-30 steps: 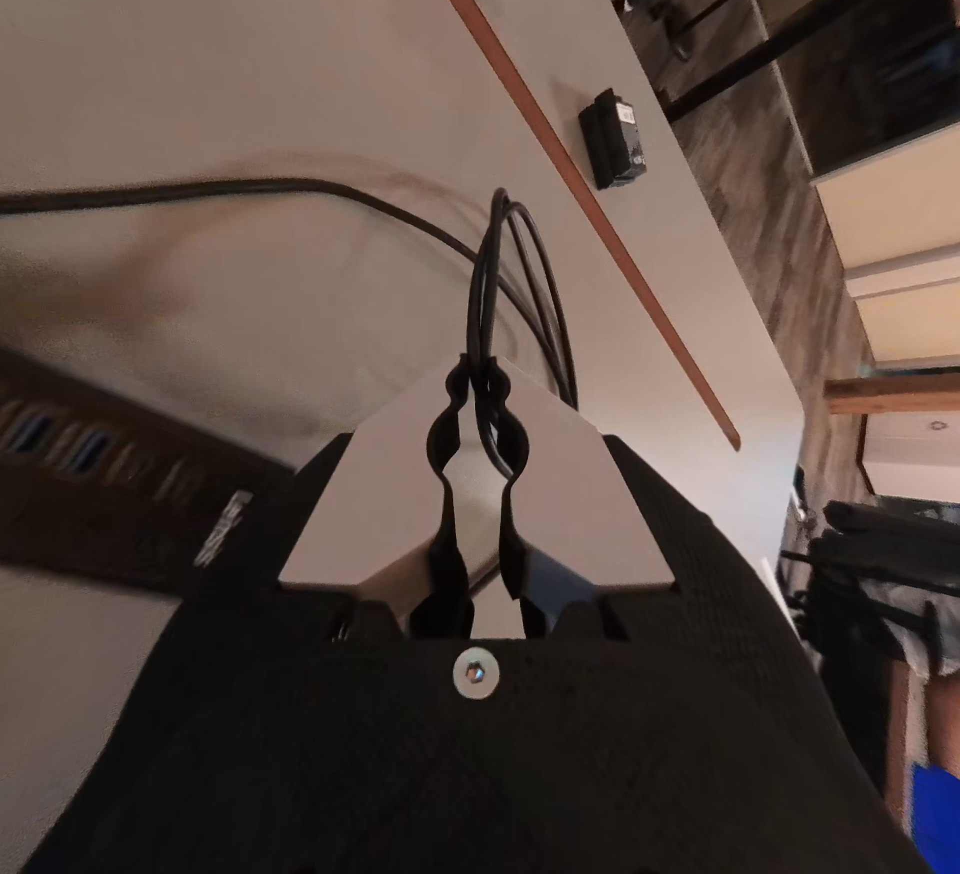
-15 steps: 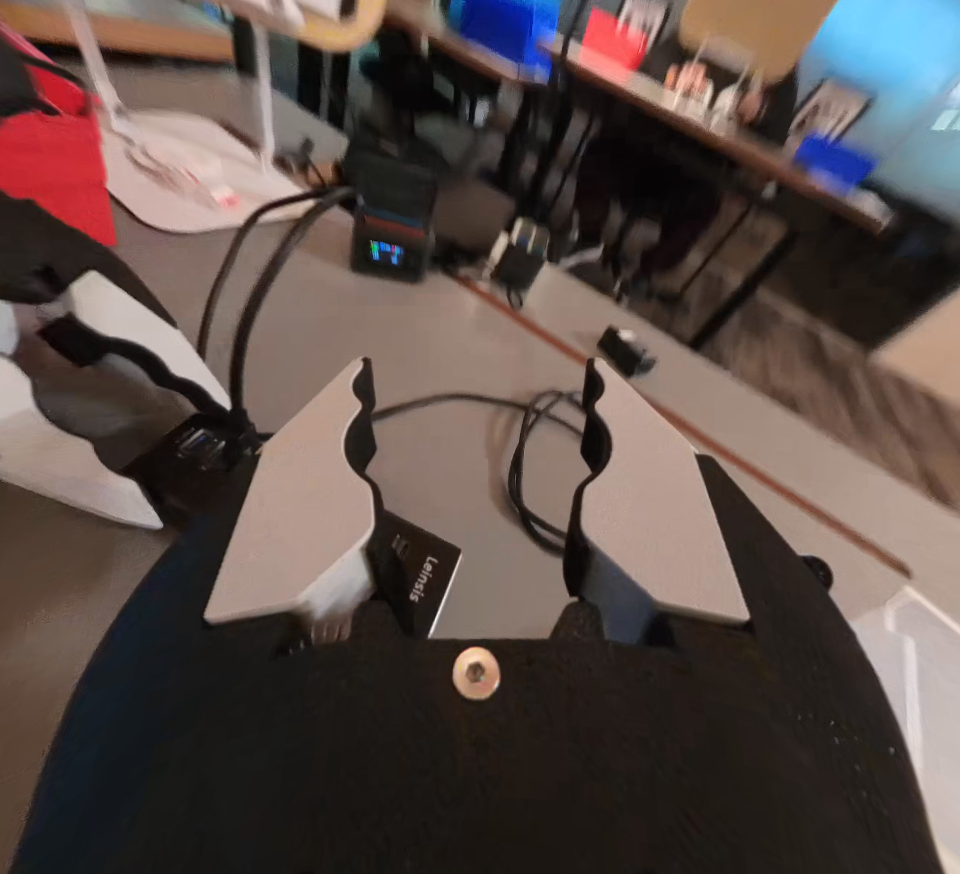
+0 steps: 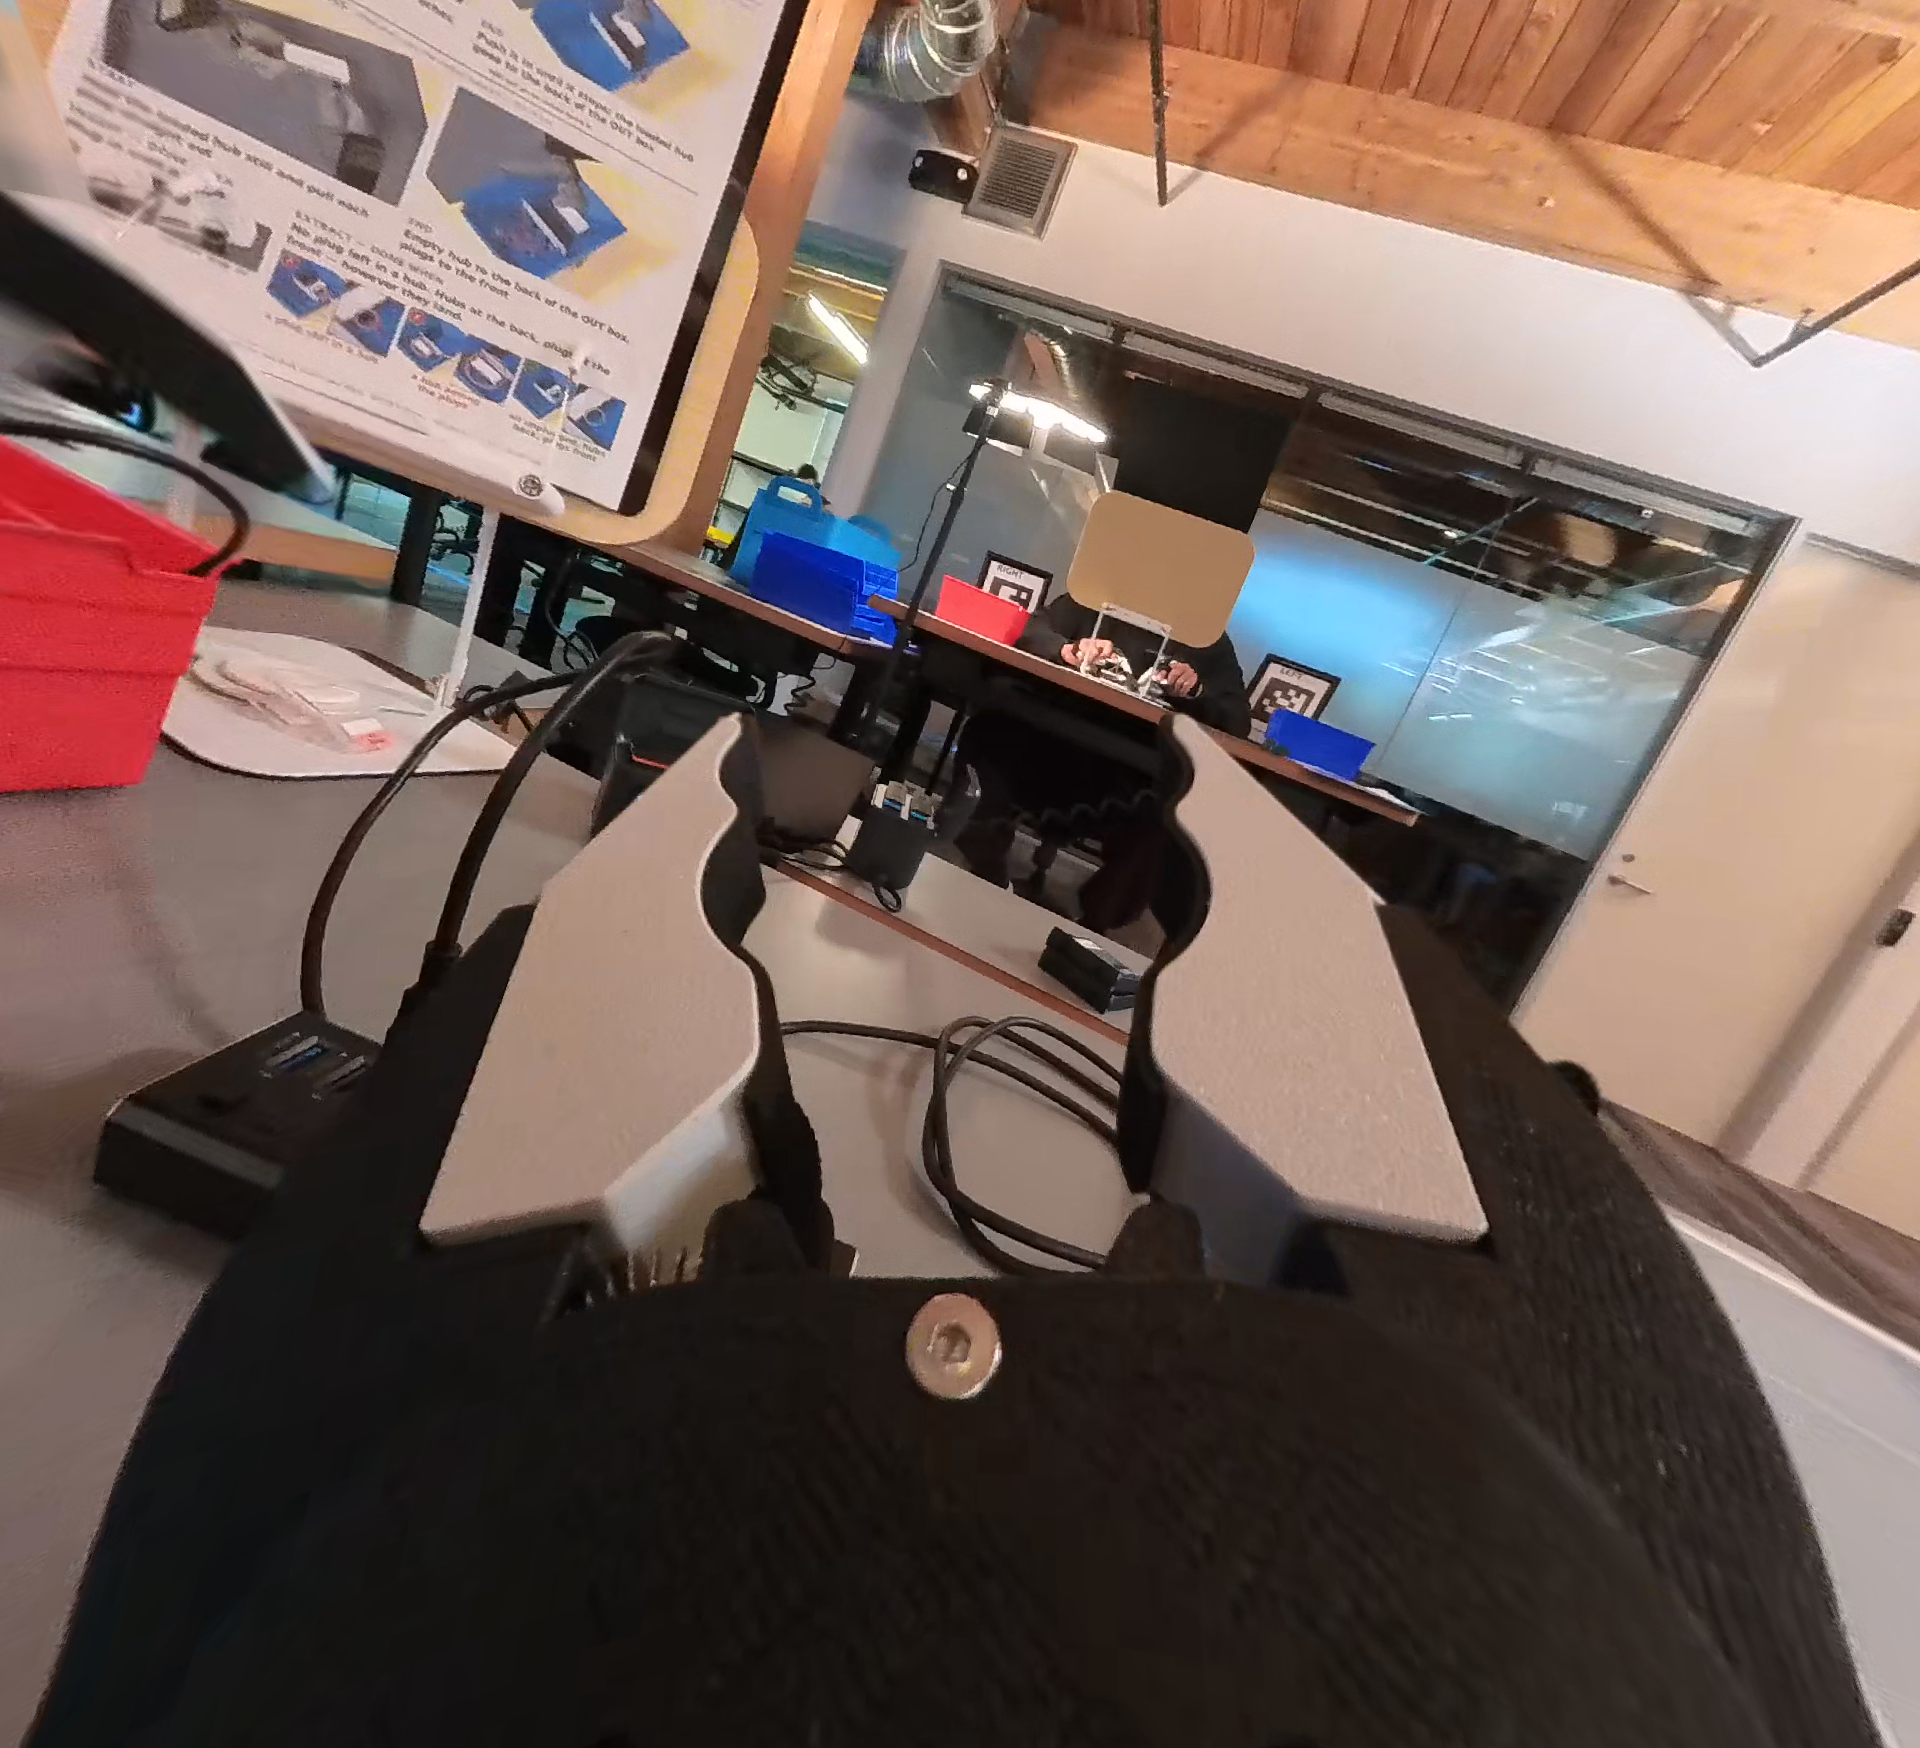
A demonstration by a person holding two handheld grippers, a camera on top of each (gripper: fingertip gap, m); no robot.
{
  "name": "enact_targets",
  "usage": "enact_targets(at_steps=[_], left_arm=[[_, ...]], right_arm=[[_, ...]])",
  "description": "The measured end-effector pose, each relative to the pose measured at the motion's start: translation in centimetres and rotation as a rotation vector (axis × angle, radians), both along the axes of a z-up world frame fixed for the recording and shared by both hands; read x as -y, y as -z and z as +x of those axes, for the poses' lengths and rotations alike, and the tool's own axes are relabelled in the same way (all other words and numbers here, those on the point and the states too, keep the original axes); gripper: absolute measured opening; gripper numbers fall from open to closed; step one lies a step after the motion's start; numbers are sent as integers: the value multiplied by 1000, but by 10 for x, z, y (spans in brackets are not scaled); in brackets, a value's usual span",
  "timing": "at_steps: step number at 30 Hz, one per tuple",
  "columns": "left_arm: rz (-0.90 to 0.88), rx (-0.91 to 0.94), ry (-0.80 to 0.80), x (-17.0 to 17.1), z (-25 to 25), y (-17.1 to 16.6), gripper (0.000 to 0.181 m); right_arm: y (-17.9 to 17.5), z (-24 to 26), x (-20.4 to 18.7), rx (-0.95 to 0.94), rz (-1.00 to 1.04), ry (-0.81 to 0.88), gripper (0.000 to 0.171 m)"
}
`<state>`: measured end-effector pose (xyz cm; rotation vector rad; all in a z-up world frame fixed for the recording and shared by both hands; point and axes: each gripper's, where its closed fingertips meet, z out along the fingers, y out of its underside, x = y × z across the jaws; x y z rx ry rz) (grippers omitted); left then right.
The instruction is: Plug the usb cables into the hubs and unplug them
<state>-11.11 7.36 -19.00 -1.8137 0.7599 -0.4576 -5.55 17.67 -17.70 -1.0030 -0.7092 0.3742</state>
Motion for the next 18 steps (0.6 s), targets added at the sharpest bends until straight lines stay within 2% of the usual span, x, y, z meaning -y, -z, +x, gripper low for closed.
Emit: enact_targets(at_steps=[1, 4, 7, 10, 13, 18], left_arm=[[32, -8, -20, 13, -6, -16, 83], [106, -110, -227, 47, -63, -48, 73], [41, -197, -504, 83, -150, -48, 68], [-146, -280, -694, 124, -224, -15, 63], [-287, -298, -764, 149, -259, 20, 62], [-381, -340, -768, 144, -273, 63, 62]], right_arm=[[0, 0, 0, -1, -5, -1, 74], [-3, -1, 2, -12, -21, -18, 72], [-7, -1, 6, -14, -18, -35, 70], [-11, -3, 11, -4, 3, -44, 69], [-12, -7, 16, 24, 27, -50, 67], [-6, -16, 22, 80, 55, -55, 65]])
